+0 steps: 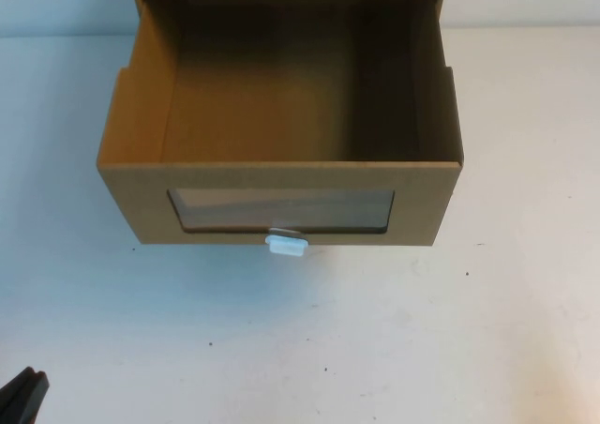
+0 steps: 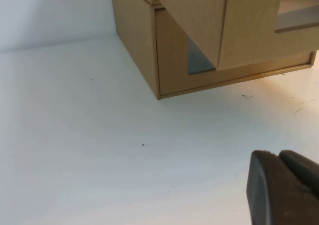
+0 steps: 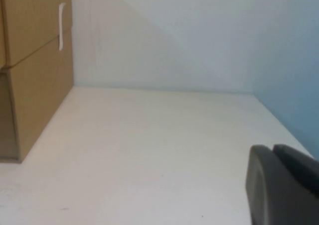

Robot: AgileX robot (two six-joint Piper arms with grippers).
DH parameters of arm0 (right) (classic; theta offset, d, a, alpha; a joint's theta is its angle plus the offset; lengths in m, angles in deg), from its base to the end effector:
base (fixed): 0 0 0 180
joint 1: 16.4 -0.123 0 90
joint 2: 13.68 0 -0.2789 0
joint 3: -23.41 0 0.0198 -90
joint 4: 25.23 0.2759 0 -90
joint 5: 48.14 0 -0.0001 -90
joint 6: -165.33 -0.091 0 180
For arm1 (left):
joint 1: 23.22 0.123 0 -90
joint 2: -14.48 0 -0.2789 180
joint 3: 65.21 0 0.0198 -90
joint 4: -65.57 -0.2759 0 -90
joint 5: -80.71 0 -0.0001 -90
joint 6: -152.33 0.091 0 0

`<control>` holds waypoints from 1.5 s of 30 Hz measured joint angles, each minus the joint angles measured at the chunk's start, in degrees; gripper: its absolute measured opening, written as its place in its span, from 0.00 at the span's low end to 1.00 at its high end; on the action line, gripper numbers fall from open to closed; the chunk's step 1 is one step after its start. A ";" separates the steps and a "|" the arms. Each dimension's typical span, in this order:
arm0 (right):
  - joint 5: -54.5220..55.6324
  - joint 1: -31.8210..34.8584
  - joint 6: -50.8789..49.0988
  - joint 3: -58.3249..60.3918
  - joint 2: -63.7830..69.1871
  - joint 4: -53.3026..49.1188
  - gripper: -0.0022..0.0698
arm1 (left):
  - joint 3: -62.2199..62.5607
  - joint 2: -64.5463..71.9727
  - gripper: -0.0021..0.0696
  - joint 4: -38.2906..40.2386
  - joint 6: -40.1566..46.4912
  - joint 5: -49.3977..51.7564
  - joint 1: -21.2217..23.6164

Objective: Open the shoe box
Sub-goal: 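Pull the top drawer of the cardboard box fully open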

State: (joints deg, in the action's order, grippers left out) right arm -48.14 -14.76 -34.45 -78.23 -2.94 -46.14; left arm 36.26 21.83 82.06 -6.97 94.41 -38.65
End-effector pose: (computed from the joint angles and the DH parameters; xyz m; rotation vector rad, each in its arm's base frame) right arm 0.0925 -0.0027 0.2004 0.0069 1.5552 -0.0382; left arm 0.0820 -0.0290 0.1839 0.3509 1.6962 -0.1968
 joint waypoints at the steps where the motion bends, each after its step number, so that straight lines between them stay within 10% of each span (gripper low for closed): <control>1: -1.08 0.00 0.00 0.00 -1.39 0.28 0.01 | 0.00 0.00 0.02 0.00 0.00 0.00 0.00; 19: -5.51 -2.91 0.59 0.00 -3.21 3.51 0.01 | 0.00 -0.05 0.02 0.00 0.00 0.00 0.00; 27: -15.02 -2.91 31.21 0.00 -3.21 31.56 0.01 | 0.00 -0.05 0.02 0.00 0.00 0.00 0.00; 45: -20.13 -2.91 33.87 0.00 -3.21 33.06 0.01 | 0.00 -0.05 0.02 0.00 0.00 0.00 0.00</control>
State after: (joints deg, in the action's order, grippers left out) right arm -68.26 -17.67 -0.58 -78.23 -6.15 -13.08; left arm 36.26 21.78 82.06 -6.97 94.41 -38.65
